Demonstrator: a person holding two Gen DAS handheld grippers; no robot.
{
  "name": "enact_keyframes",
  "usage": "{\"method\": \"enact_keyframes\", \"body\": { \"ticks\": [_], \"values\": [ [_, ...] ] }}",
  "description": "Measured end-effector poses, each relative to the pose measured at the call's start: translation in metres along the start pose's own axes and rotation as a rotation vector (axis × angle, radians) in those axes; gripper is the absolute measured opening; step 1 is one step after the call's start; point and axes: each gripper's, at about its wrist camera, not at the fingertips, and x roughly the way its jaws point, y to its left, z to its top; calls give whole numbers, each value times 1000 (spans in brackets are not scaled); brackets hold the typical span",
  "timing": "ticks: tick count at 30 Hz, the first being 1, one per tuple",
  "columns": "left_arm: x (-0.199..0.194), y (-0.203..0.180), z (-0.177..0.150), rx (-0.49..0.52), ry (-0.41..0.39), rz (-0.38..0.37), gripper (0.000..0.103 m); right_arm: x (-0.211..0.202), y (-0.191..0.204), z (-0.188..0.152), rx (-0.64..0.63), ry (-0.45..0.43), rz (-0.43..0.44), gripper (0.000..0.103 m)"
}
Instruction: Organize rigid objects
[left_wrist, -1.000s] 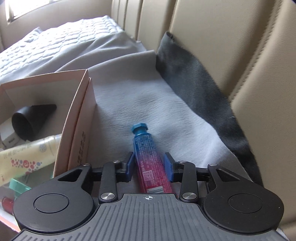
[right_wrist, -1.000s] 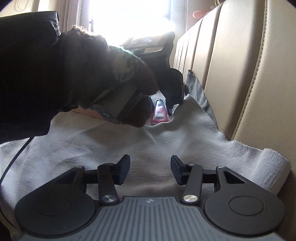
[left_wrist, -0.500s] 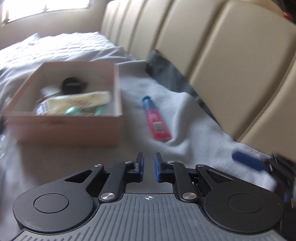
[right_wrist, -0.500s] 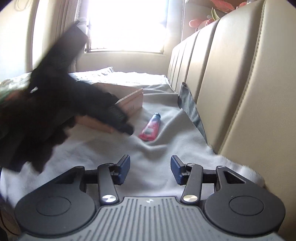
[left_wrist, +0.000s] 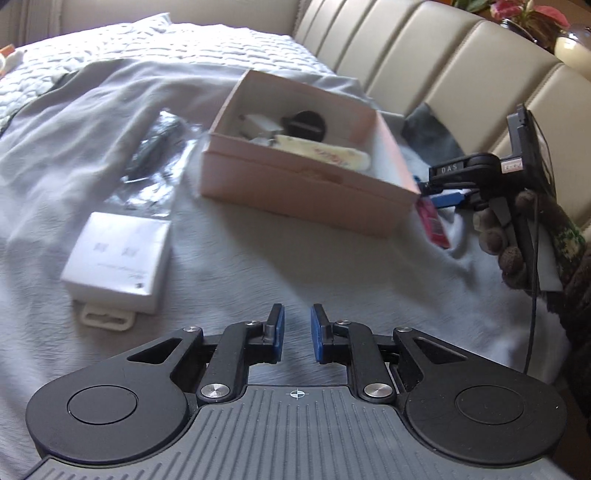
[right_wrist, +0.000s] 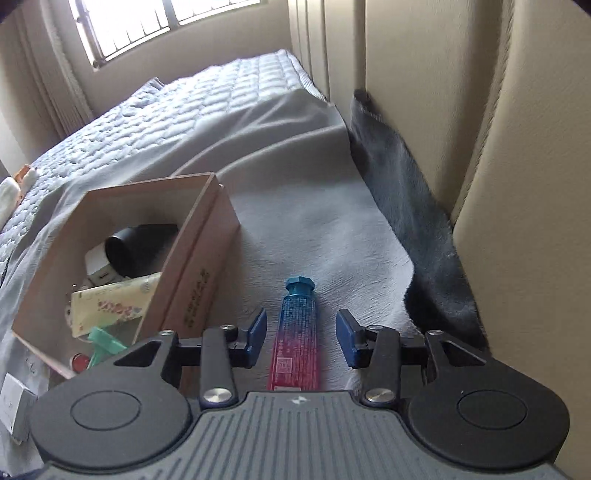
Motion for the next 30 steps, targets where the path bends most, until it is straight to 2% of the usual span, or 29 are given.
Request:
{"method": "enact_keyframes", "body": {
  "ticks": [2, 3, 5, 6, 10, 16, 21, 23, 26, 28, 30],
  "values": [
    [-1, 12, -3, -28, -9, -11, 17, 18, 3, -2, -22, 35, -13, 42],
    [-2, 17, -4, -47, -12, -22, 17, 20, 9, -7, -56, 20, -31, 41],
    [-3, 24, -5, -76, -19, -34, 17, 13, 23, -18, -154, -6, -58, 29],
    [-4, 28, -5, -84, -22, -38, 17, 7, 27, -22, -167, -11, -53, 29],
    [-8, 32, -8, -101, -26, -61, 17, -38, 34, -42, -161, -39, 26, 28],
    [-11, 27, -16, -90, -14, -97, 17, -130, 50, -86, -237, -127, 118, 28],
    [-18, 31, -23, -98, -15, -116, 17, -183, 85, -111, -320, -119, 257, 28],
    [-24, 37, -24, -109, -27, -112, 17, -193, 104, -108, -332, -116, 325, 28],
    [-31, 51, -25, -137, -46, -97, 17, -198, 131, -87, -331, -124, 412, 28],
    [-34, 62, -25, -162, -58, -83, 17, -195, 155, -65, -341, -169, 403, 28],
    [-36, 73, -26, -191, -68, -69, 17, -184, 174, -35, -339, -230, 345, 28]
  ]
}}
